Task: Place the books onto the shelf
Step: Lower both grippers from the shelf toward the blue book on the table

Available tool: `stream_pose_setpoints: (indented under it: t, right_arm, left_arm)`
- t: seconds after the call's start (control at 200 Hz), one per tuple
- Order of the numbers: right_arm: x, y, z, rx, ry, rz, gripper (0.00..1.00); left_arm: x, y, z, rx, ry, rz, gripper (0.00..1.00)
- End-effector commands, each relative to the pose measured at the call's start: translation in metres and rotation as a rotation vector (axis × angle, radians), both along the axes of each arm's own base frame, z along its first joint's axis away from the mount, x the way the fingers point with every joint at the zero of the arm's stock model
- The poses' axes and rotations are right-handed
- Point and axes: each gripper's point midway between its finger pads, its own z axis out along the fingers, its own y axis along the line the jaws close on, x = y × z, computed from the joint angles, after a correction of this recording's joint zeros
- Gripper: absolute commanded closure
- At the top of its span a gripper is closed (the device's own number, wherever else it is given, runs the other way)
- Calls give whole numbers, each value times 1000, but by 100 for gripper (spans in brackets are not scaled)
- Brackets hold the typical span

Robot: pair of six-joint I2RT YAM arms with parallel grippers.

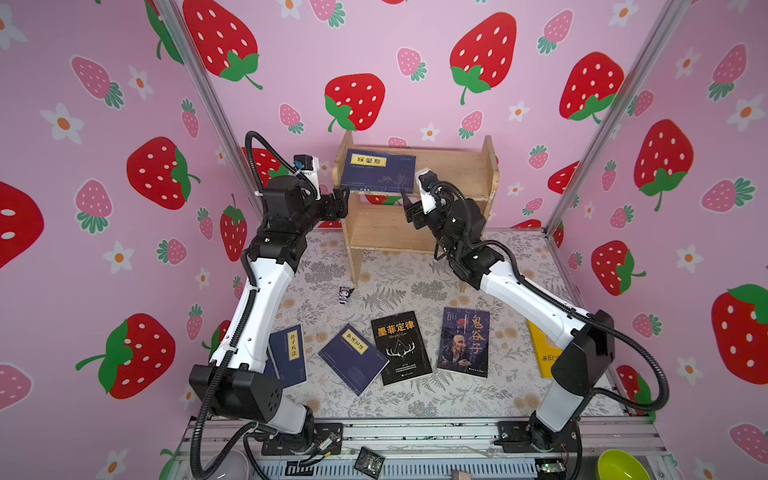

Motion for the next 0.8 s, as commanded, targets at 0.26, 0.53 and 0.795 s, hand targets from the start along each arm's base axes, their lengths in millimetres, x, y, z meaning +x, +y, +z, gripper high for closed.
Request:
stream_pose_setpoints:
  t: [0.26, 0.53, 0.795]
  right_arm:
    - [-18, -19, 13, 22, 1, 10, 14]
    - [-46, -59, -40, 5, 276, -28, 2]
    - [-94, -51, -110, 47, 503, 180, 2]
  left_arm:
    - [-26, 13, 13, 25, -29, 46, 15]
    - [-85, 64, -51, -59, 194, 343, 4]
    - [-152, 58, -150, -347, 523, 417, 1]
